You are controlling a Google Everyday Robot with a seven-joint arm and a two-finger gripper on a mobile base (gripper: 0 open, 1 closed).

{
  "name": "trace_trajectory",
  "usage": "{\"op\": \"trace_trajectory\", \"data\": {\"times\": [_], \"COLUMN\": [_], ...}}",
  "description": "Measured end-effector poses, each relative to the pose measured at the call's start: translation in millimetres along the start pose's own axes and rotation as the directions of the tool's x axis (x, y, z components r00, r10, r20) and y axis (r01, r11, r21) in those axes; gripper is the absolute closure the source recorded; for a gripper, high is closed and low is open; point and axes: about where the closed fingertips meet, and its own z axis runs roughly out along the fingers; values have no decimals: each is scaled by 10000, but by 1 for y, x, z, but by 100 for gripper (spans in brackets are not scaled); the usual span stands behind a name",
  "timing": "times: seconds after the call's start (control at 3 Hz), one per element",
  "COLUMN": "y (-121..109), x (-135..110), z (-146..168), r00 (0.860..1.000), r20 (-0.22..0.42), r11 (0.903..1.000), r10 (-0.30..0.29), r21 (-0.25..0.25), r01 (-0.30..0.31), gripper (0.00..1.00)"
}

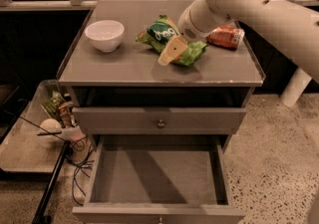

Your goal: Place green rice chip bag into middle drawer

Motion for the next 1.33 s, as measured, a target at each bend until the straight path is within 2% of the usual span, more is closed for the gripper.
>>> {"op": "trace_trajectory", "data": {"times": [0.33, 0.67, 1.0, 1.33], "y": [-13, -14, -14, -14], "x": [-1, -2, -2, -2], "z": [29, 32, 32, 32], "r00": [9993, 9993, 9993, 9993], "r20": [-356, -366, -366, -366], "r11": [9999, 9999, 9999, 9999], "r10": [-97, -119, -119, -119], "r21": [88, 97, 97, 96], "r01": [101, 122, 123, 123], "gripper": [0, 0, 18, 41]}}
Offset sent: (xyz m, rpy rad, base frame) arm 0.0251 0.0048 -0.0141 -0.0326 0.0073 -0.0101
